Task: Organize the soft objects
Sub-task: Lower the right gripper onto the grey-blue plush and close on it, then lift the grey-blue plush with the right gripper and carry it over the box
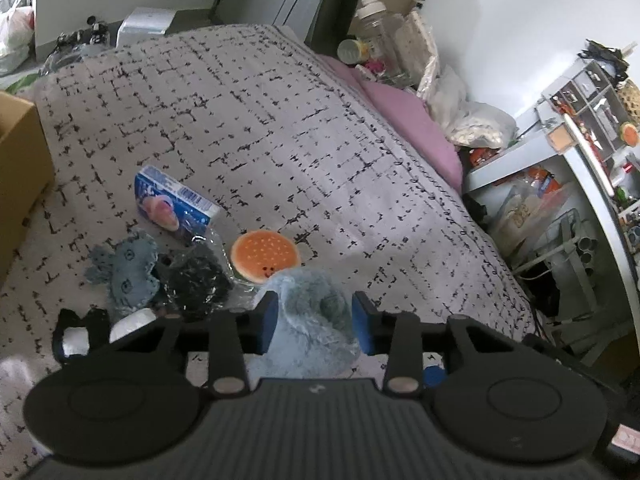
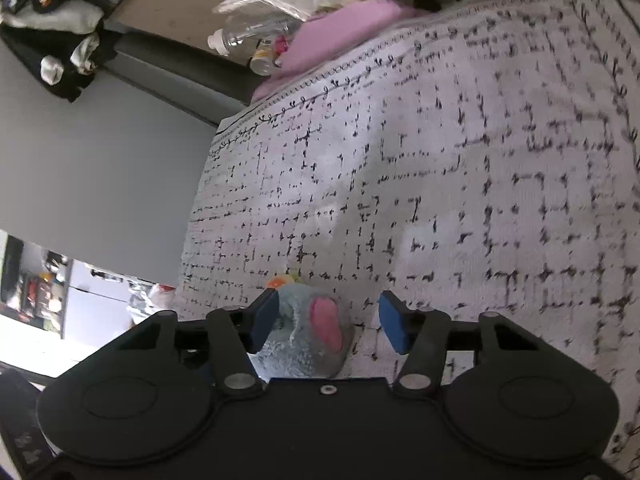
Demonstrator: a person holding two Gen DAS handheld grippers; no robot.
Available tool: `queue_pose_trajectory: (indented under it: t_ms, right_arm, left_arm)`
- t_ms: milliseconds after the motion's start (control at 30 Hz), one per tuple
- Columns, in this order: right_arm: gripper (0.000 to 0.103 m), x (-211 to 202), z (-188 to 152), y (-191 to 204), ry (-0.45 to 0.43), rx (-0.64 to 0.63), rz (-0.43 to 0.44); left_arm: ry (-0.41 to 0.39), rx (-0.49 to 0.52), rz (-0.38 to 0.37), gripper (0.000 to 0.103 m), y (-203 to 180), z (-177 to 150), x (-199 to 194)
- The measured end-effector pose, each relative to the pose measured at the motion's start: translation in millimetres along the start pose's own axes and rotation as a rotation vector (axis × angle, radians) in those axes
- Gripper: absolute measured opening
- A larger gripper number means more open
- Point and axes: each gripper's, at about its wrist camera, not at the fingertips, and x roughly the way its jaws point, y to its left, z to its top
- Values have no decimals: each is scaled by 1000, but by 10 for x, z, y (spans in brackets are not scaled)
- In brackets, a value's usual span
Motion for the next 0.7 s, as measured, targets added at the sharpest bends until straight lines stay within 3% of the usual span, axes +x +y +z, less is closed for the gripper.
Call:
queue_pose_trajectory:
  t_ms: [267, 467, 700]
  right_arm:
    - [53, 190, -43, 3, 38, 26, 3]
    - [53, 235, -68, 26, 31, 30, -1]
    - [53, 301, -129, 92, 66, 3, 5]
  left_arm:
    - [24, -13, 69, 38, 77, -27, 276]
    - [41, -45, 37, 23, 172, -58, 319]
    - [40, -78, -13, 21, 172, -90, 200]
